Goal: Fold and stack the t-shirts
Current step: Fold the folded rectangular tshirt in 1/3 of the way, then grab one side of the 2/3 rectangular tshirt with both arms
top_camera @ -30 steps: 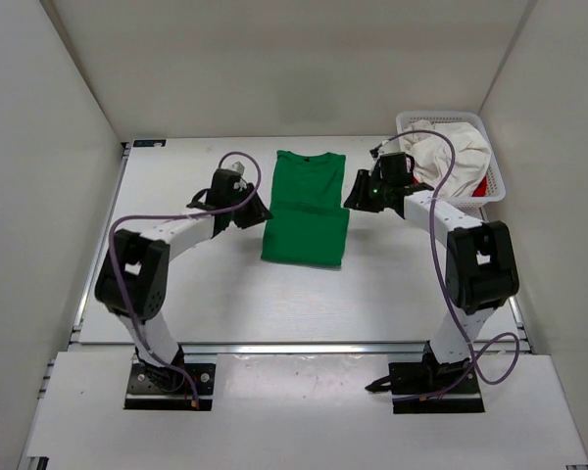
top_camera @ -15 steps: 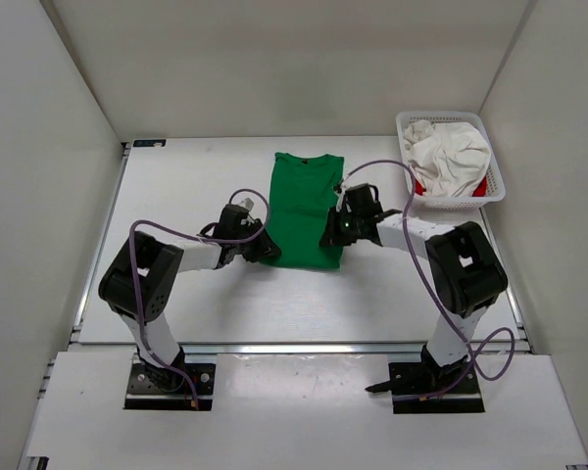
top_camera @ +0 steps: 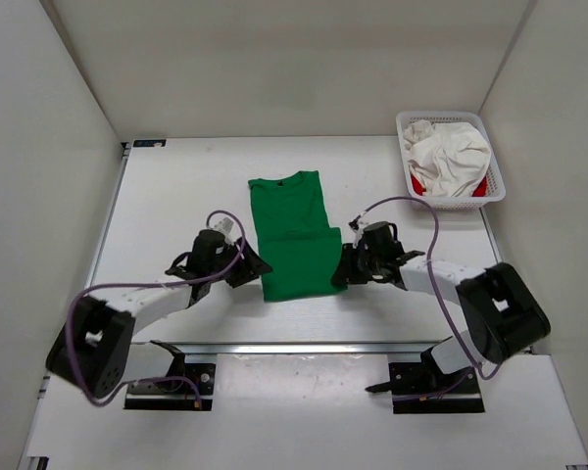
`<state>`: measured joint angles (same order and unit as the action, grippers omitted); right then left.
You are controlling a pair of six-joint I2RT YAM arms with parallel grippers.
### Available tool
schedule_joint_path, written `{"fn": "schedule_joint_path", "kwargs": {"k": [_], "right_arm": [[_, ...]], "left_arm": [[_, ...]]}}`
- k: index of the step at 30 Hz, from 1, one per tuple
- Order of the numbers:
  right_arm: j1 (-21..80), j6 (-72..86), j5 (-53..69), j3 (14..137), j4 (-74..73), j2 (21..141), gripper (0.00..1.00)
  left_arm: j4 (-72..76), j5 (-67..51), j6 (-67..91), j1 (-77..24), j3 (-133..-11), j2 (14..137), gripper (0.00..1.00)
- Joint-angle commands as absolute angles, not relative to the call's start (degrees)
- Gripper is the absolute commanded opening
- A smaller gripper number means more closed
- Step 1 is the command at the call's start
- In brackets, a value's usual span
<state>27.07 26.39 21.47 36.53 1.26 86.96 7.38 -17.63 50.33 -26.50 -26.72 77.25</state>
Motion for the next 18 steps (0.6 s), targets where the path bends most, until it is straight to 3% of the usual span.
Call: {"fn": "schedule_joint_path", "kwargs": {"k": [1,4,7,15,18], "right_arm": [[25.9,26.8,21.0,32.7,1.6,78.4,0.17],[22.3,28.6,23.5,28.8,3.0,73.3,0.33],[20.2,27.8,24.0,28.0,1.1,73.0,0.41],[20.4,28.2,27.0,27.7,3.7,79.4,0.41],[20.5,28.4,28.0,28.1,4.0,81.1,0.33]], "left_arm": [[0.1,-12.8,46.7,-24.2,-25.3,68.3,0.63],[-2.4,-13.1,45.1,-22.7,-24.1,67.4,0.66],[-1.4,-15.6,45.0,-24.2,-23.1,69.9,0.68],[1.5,-13.9,46.3,-30.3,-23.6,76.8,0.65],[2.2,-13.0,46.9,-30.9,-23.3,77.8,0.53]]}}
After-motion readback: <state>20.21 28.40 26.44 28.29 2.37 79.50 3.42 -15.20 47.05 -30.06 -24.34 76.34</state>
